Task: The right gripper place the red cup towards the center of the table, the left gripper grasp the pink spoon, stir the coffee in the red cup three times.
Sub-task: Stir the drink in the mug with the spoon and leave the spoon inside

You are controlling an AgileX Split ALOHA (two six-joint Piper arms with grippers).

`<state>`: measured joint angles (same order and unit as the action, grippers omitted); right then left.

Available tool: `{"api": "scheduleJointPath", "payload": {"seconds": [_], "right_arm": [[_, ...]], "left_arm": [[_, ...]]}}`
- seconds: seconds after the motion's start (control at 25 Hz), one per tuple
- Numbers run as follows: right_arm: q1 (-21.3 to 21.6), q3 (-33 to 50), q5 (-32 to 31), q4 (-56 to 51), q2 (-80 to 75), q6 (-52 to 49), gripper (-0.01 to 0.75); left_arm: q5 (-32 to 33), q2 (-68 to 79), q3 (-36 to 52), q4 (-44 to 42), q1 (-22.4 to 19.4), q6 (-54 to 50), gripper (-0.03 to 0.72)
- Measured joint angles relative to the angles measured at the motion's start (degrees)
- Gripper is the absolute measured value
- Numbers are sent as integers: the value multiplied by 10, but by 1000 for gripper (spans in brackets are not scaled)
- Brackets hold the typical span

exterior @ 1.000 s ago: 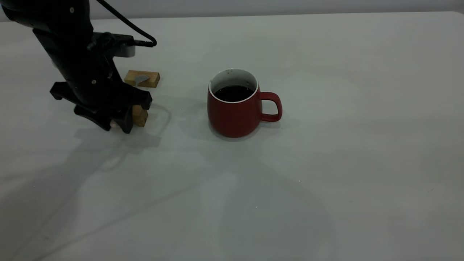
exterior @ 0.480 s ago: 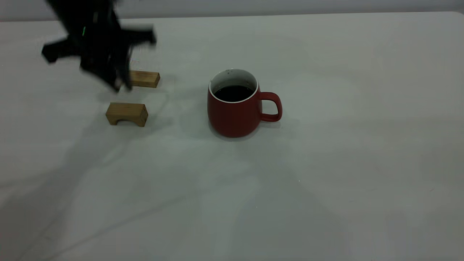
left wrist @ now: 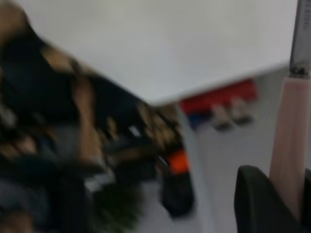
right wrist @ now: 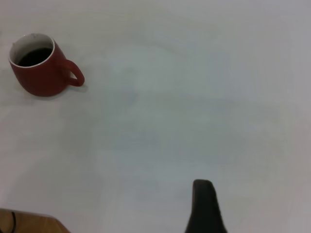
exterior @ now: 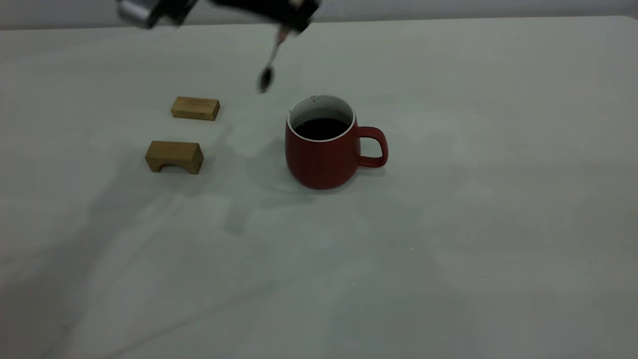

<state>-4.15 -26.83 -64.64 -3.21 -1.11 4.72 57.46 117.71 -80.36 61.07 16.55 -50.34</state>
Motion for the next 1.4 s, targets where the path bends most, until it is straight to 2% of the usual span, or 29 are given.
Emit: {"api": "scheduleJointPath", "payload": {"seconds": [0.16, 0.32, 0.56, 0.88, 1.12, 1.24, 1.4], "right_arm": [[0, 0, 0, 0, 0, 0, 586], [0, 0, 0, 0, 0, 0, 586], [0, 0, 0, 0, 0, 0, 586], [0, 0, 0, 0, 0, 0, 586], [0, 0, 0, 0, 0, 0, 586], [0, 0, 0, 0, 0, 0, 586], [0, 0, 0, 0, 0, 0, 586]], "left_arm": [[8, 1, 0, 71, 0, -16, 163], [9, 24, 0, 104, 0, -27, 163], [-7, 88, 0, 174, 0, 14, 163], [-54, 159, 0, 217, 0, 80, 163], [-118, 165, 0, 241, 0, 132, 163], [-106, 178, 0, 277, 1, 157, 163], [-48, 208, -1, 319, 1, 159, 163]]}}
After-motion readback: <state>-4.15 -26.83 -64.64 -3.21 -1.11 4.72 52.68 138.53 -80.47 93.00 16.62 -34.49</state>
